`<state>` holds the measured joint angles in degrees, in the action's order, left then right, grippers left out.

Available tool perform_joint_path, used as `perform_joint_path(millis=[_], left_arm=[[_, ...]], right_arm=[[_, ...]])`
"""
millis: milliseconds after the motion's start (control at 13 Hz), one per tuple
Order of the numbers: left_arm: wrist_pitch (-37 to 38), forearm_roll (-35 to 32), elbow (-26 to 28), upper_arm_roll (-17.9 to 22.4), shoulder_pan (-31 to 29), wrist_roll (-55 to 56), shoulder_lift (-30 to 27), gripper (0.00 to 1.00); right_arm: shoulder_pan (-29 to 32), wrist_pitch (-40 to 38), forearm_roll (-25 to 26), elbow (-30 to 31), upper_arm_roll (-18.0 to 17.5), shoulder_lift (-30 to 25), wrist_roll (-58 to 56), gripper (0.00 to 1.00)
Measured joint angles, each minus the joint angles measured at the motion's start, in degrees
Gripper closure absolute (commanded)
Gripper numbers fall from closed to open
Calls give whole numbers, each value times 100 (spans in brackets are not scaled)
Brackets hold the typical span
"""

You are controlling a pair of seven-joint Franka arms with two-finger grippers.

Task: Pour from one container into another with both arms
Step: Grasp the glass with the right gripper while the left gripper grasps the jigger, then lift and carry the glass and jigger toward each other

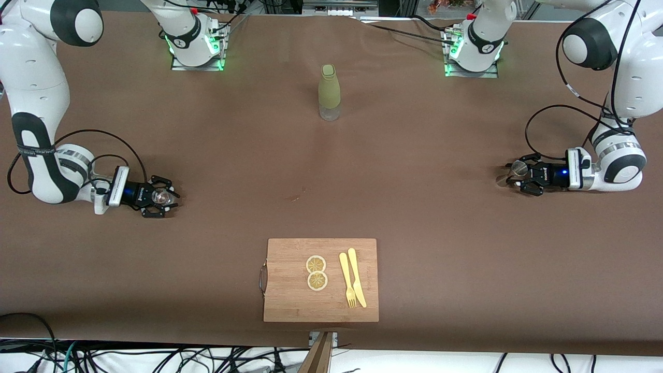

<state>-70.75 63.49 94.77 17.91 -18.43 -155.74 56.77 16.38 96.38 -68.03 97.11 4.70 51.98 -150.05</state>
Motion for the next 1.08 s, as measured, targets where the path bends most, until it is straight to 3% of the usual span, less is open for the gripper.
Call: perform_joint_path(millis=[540,695,1080], left_arm=[[64,69,2,-87,13,-26,-1,100],[4,348,0,-378,118,-20,1,100],[-585,1326,-2,-983,1081,100,3,100]], right_arm=[[-3,-4,-1,-145,-558,-145,584,69],[-7,140,-1,-166,-827,-357,895,69],[-185,915,8,-21,-1509,-867,1496,69]])
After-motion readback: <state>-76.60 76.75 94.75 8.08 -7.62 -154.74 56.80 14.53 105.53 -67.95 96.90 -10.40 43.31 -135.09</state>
